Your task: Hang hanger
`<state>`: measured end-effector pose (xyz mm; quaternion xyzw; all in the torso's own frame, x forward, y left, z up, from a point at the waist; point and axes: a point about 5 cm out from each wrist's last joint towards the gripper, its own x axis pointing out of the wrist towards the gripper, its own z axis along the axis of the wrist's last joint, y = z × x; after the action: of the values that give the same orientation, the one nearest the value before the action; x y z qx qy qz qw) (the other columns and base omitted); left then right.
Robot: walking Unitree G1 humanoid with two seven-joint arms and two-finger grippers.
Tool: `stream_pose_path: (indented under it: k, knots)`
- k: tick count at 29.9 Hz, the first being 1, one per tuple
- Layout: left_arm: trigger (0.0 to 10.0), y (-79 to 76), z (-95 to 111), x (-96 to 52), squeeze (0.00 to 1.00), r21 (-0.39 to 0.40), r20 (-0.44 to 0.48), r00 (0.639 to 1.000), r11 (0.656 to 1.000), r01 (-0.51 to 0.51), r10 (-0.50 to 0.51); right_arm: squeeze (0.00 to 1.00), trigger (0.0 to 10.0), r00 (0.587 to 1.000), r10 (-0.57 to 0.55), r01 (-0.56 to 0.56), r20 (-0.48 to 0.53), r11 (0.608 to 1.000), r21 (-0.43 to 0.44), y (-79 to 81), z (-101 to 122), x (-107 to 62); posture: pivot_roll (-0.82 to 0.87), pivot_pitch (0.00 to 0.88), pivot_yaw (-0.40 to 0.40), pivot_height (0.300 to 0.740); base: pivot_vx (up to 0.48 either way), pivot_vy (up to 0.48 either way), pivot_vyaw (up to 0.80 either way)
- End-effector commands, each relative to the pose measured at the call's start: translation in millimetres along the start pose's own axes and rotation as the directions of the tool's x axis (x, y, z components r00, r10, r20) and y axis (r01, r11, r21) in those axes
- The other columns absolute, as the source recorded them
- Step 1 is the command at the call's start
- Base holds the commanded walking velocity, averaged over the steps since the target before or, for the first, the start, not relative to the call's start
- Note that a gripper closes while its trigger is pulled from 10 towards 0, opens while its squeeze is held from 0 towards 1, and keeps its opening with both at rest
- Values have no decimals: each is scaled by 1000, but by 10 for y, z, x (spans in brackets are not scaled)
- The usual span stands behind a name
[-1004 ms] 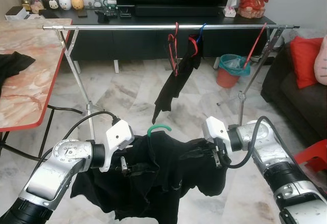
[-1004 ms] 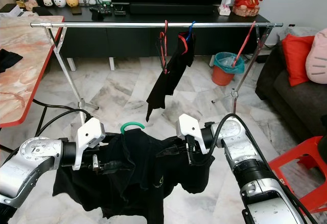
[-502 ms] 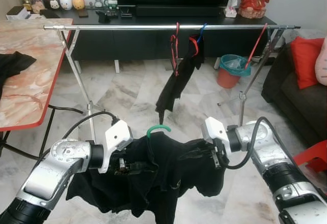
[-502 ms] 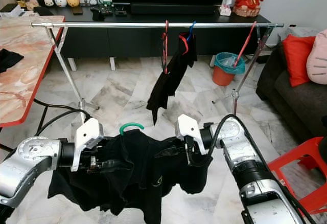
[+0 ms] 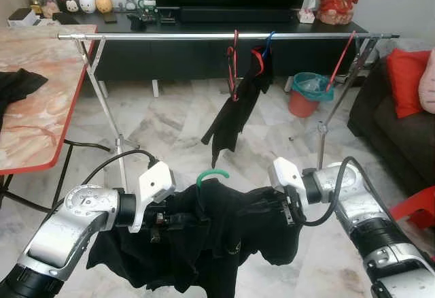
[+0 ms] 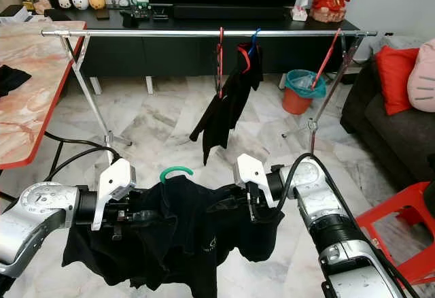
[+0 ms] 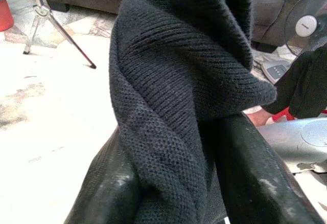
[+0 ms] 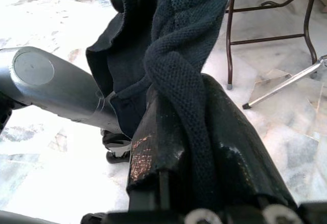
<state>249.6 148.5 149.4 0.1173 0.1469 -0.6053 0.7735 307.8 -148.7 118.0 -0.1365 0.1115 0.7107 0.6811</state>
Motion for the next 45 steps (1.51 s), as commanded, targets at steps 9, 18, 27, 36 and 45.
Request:
stream_pose_path:
  k: [9, 18, 27, 36, 45]
  knots:
    - [0, -47, 59, -1, 0, 13, 12, 999, 999, 38, -38, 0, 10000, 999, -6, 7, 33, 999, -33, -13, 85, -32, 60, 0, -109, 728, 0, 0, 0]
    - [0, -67, 54, 26, 0, 6, 14, 999, 999, 44, -44, 0, 10000, 999, -14, 15, 30, 999, -37, -28, 94, -24, 59, 0, -108, 728, 0, 0, 0]
    - [0, -58, 5, 50, 0, -3, 1, 1000, 1000, 24, -24, 176, 10000, 999, -35, 35, 18, 999, -34, -34, 68, 13, 61, 0, -108, 728, 0, 0, 0]
    - [0, -23, -34, 62, 0, -5, -7, 1000, 1000, -13, 13, 1000, 10000, 999, -49, 49, 17, 999, -17, -49, 61, 11, 58, 0, -109, 728, 0, 0, 0]
    - [0, 57, -127, 21, 0, -11, -30, 993, 994, -111, 110, 1000, 10000, 998, -27, 28, -50, 999, 17, 26, -80, -28, 55, 0, -101, 728, 0, 0, 0]
